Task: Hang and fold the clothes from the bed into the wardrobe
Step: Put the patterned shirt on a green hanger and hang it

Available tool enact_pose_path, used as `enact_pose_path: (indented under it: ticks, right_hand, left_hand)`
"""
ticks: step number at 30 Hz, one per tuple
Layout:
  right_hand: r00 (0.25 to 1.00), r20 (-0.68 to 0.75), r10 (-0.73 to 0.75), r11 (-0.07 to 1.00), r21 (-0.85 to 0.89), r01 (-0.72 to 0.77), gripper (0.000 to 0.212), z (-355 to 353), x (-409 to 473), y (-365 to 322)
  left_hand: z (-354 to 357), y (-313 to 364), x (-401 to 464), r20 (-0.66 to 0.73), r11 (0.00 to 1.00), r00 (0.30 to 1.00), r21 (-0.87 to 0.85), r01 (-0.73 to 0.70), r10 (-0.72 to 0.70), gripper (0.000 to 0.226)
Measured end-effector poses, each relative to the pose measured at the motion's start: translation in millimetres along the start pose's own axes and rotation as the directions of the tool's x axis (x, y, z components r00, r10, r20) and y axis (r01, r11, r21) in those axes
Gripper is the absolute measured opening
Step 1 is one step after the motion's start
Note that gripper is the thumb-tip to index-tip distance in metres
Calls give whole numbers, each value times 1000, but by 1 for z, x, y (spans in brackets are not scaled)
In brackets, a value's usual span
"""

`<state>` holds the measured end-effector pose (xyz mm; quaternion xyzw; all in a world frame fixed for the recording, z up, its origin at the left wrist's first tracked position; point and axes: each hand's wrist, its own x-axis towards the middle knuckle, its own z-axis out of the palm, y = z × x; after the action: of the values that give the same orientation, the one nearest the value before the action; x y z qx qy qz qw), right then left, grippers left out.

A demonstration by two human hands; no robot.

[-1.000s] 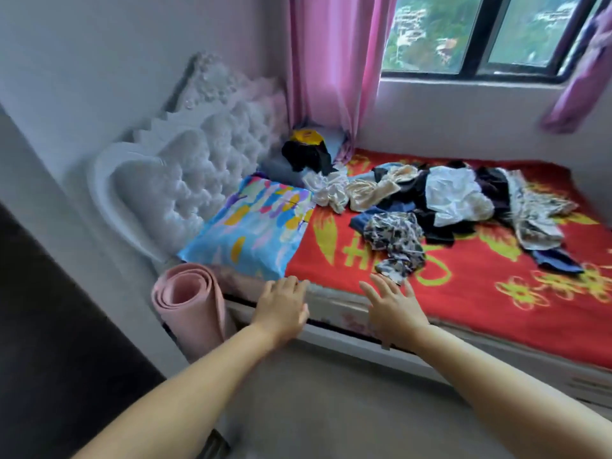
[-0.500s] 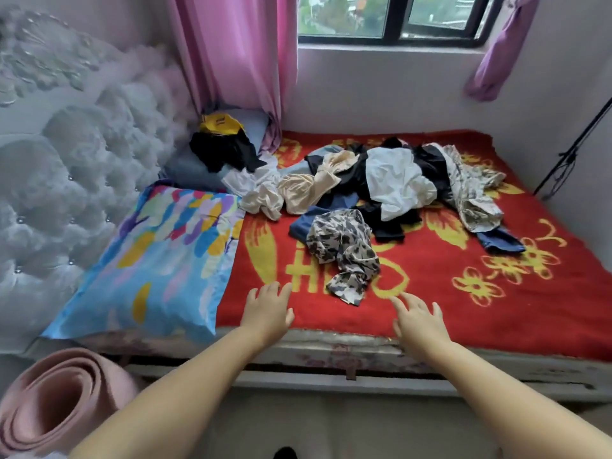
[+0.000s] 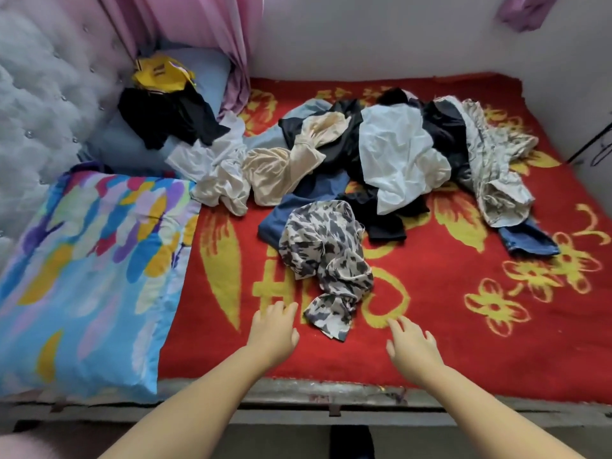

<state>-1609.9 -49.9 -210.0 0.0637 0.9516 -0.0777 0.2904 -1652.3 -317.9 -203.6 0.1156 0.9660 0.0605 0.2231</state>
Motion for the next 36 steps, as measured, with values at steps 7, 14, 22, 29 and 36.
enact_pose_path:
  ticks: [7, 14, 22, 29, 36]
  right_hand:
    - [996, 57, -63, 998, 17, 62, 52, -19, 158, 15]
    - [998, 61, -21, 903, 430, -7, 75, 23, 266, 9]
    - [991, 135, -3, 778, 623, -83, 11, 48, 288, -5]
    - [996, 60, -65, 689, 724, 2, 22, -15, 253, -30]
    - [954, -177, -240, 620, 729, 291, 47, -149, 167, -91]
  left_hand:
    - [27, 22, 136, 60, 992, 994, -74, 98, -94, 54]
    - [109, 50, 209, 296, 929, 932, -237, 284, -209, 72]
    - [146, 70, 212, 359, 686, 870, -540, 488, -337, 52]
    - [65, 36, 187, 298, 491, 894, -755, 435, -335, 22]
    - [-78, 1, 111, 93, 421, 960, -884, 201, -263, 29]
